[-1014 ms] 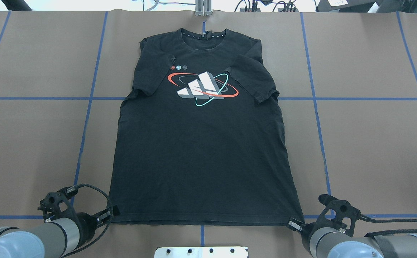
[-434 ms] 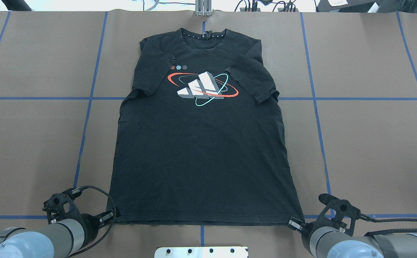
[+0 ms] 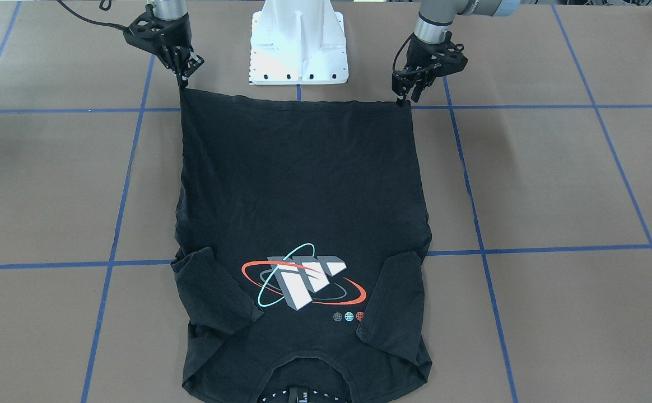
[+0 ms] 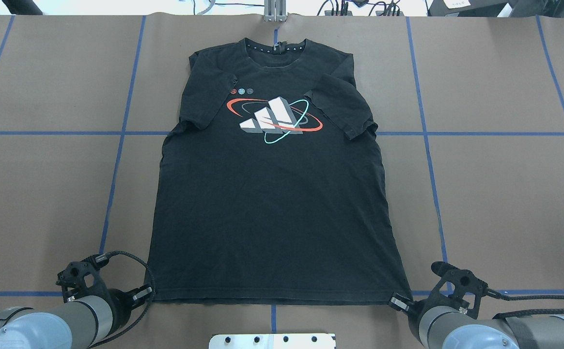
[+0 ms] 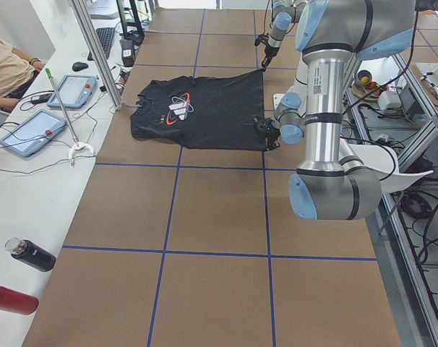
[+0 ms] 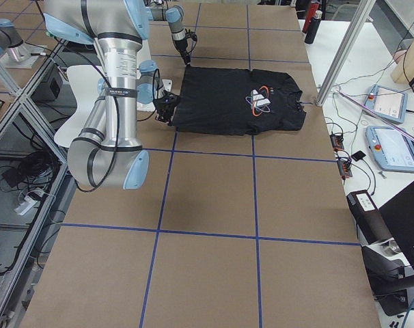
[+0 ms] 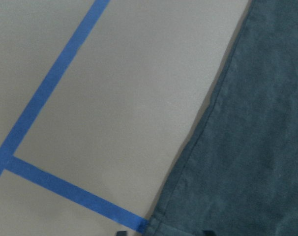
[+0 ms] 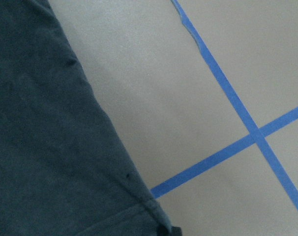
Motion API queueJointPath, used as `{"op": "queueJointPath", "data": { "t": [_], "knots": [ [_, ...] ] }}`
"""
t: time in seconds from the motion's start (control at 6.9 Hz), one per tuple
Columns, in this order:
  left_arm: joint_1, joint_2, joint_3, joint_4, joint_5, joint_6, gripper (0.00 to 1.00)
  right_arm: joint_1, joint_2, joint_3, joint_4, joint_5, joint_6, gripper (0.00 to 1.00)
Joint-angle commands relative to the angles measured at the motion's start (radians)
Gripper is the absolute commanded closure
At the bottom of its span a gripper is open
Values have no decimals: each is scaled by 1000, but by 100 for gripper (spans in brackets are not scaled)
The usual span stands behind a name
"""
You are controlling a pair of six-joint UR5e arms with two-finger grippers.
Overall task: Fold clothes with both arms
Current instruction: 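Grasp the hem corners with both grippers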
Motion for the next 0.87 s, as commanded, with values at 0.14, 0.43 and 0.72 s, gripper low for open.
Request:
{"op": "queueJointPath", "data": {
  "t": [0.14, 0.43, 0.72],
  "knots": [
    [-1, -7, 13, -2, 0, -3, 93, 2, 0, 0, 0, 0, 0, 100],
    [-10, 3, -19, -2, -6, -1, 100, 10, -5, 8, 0, 2, -2, 100],
    [-11, 19, -91, 4, -43, -1, 100, 12, -31, 26, 2, 5, -2, 100]
  ]
}}
